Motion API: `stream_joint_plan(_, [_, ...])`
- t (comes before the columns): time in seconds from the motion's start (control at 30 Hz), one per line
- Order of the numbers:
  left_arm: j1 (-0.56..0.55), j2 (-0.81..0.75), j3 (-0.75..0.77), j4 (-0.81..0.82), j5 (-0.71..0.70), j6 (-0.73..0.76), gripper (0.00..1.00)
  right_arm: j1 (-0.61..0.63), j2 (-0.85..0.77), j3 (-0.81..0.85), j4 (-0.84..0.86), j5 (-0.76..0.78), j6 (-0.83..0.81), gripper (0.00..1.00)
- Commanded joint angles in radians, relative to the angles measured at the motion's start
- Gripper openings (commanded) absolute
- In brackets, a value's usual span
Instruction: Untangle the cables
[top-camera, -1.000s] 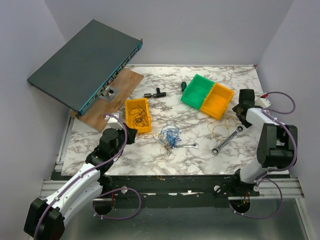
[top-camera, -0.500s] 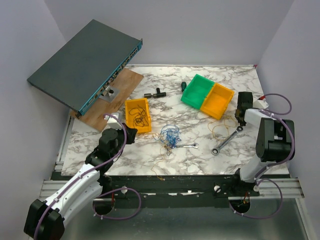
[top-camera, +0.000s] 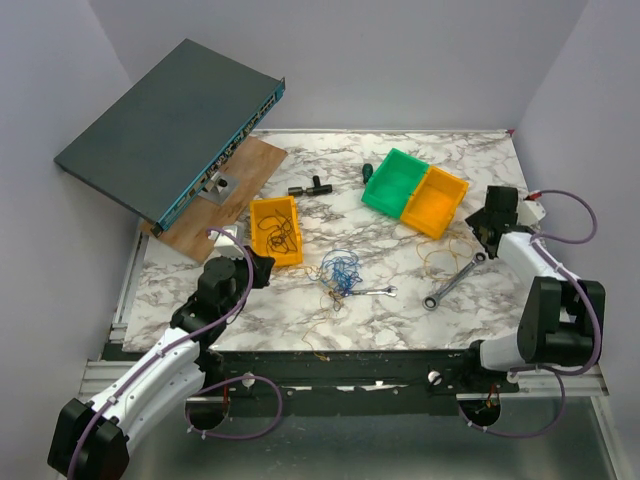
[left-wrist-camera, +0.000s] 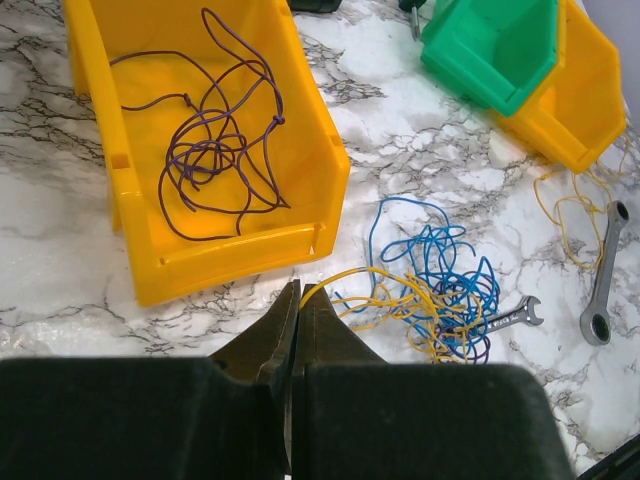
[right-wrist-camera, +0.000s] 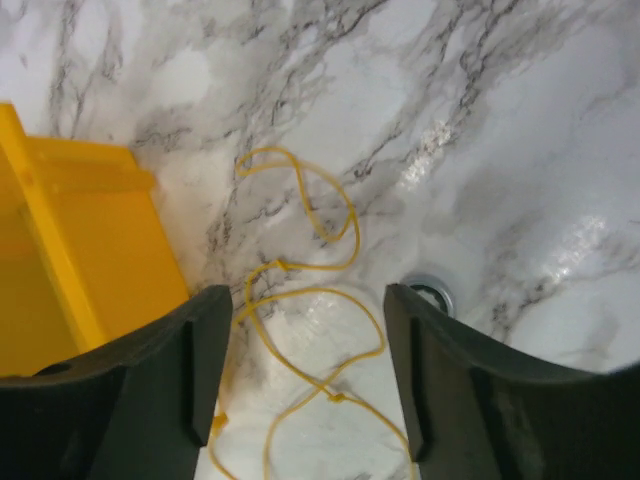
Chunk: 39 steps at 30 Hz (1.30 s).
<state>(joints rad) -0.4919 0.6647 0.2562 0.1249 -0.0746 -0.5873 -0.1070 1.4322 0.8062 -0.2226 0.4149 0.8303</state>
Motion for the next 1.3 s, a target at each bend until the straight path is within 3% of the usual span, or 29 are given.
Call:
stream_joint_plan(0.0, [0.003,-0.011,0.003,0.005,0.012,0.012,0.0,-0.007,-0.038,-0.024,-0.042,-0.095,0.045,0.82])
stream_joint_plan(0.17, [0.003,-0.016,0.001,0.004,0.01,0.014,0.0,-0.007,-0.006,0.013,-0.101,-0.068,0.156,0.86])
stream_joint_plan(0.4, [0.003,-0.016,0.0,0.005,0.012,0.014,0.0,-0.012,0.137,0.127,-0.313,-0.104,0.415,0.86])
stream_joint_plan(0.67, [0.003,-0.023,-0.003,0.004,0.013,0.014,0.0,-0.041,0.134,0.105,-0.286,-0.164,0.628,0.86])
stream_joint_plan(1.07, [0.003,-0.037,-0.005,0.0,0.012,0.014,0.0,-0.157,0.278,0.138,-0.266,-0.214,0.744,0.81])
stream_joint_plan(1.17, [0.003,-0.036,-0.005,0.002,0.013,0.014,0.0,-0.211,0.333,0.152,-0.274,-0.262,0.767,0.76])
stream_joint_plan(1.27, [0.003,-0.032,-0.003,0.004,0.013,0.014,0.0,-0.248,0.463,0.242,-0.361,-0.329,0.729,0.39])
